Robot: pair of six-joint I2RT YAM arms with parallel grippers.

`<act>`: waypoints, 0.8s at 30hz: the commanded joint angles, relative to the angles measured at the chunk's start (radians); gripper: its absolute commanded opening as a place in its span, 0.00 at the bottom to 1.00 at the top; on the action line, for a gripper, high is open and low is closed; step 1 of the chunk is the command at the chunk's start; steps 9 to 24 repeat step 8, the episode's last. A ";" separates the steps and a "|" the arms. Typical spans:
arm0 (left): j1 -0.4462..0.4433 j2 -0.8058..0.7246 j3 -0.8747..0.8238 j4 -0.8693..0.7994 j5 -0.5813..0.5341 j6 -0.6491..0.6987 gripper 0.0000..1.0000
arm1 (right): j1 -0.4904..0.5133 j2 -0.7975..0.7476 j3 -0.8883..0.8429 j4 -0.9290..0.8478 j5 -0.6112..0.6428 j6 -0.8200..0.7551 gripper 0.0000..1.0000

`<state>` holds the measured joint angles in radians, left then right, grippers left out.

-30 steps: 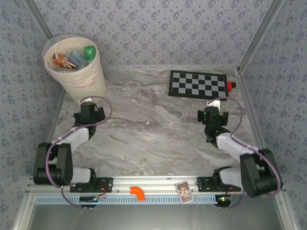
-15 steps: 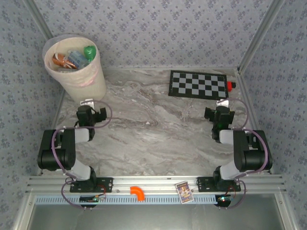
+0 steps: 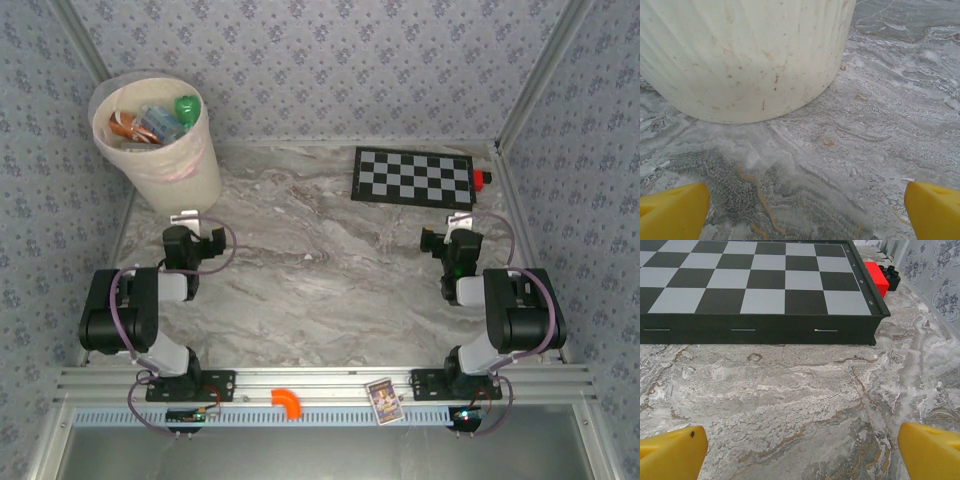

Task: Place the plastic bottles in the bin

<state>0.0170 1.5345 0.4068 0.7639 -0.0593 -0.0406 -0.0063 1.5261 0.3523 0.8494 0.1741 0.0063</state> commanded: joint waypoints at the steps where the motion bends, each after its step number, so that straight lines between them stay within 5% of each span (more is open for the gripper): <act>1: -0.001 0.002 0.009 0.046 0.019 0.015 1.00 | -0.002 0.006 0.014 0.031 -0.008 -0.011 0.99; 24: -0.004 0.001 0.007 0.048 0.015 0.016 1.00 | -0.003 0.006 0.014 0.031 -0.008 -0.011 0.99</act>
